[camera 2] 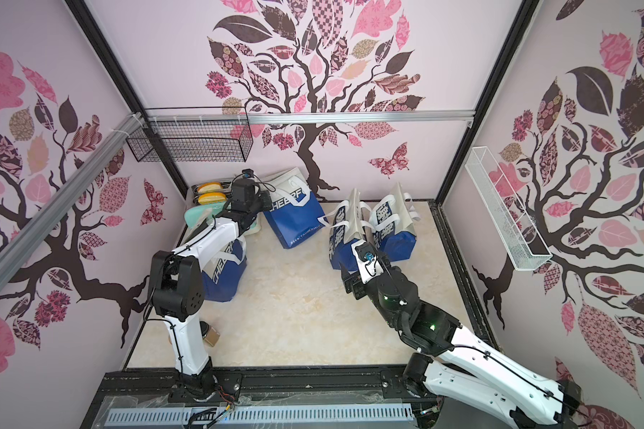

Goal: Open the takeout bag
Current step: Adjust the takeout bag at the center of the board.

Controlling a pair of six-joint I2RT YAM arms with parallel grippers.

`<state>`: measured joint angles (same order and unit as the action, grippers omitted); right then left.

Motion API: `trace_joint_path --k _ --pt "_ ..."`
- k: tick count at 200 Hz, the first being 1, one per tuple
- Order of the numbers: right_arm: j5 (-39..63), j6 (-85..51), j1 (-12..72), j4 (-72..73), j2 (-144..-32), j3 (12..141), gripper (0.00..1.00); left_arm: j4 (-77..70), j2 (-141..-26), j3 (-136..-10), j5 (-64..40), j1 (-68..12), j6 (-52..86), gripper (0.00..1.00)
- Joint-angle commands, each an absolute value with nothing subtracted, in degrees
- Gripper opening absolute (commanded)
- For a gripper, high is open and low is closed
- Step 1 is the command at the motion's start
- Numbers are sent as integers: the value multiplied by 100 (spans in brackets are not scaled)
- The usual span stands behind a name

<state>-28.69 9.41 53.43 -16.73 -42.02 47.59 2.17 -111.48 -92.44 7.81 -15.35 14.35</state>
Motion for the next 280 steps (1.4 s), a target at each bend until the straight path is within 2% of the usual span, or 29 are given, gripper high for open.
trace_joint_path --k 1,60,115,156,203,220,230,242,259,280 --pt "-2826 841 5352 -1736 -4118 4772 82 -399 -10845 -9192 1349 -1720 885 0" --pt "-2742 710 5361 -1777 -4016 4700 82 -1655 -10366 -8590 2629 -2051 -108 0" --pt "-2707 688 5374 -1789 -4008 4690 82 -2167 -10448 -7936 2674 -2211 306 0" --pt "-2725 678 5379 -1817 -3990 4692 82 -2700 -10504 -7220 2839 -2619 286 0" --pt "-2733 677 5433 -1855 -3981 4715 82 -2054 -10420 -6921 2663 -2654 1104 0" --pt "-2729 681 5440 -1855 -3981 4712 82 -1862 -10385 -6926 2658 -2654 1233 18" --pt "-2728 685 5449 -1855 -3977 4710 82 -1734 -10342 -6935 2657 -2654 1301 34" --pt "-2733 677 5457 -1866 -3981 4719 82 -1600 -10287 -6926 2636 -2654 1406 46" --pt "-2742 686 5458 -1867 -3981 4724 82 -1450 -10179 -6870 2557 -2661 1572 56" --pt "-2729 686 5458 -1894 -3992 4754 82 -1311 -10012 -6732 2420 -2685 1780 62"
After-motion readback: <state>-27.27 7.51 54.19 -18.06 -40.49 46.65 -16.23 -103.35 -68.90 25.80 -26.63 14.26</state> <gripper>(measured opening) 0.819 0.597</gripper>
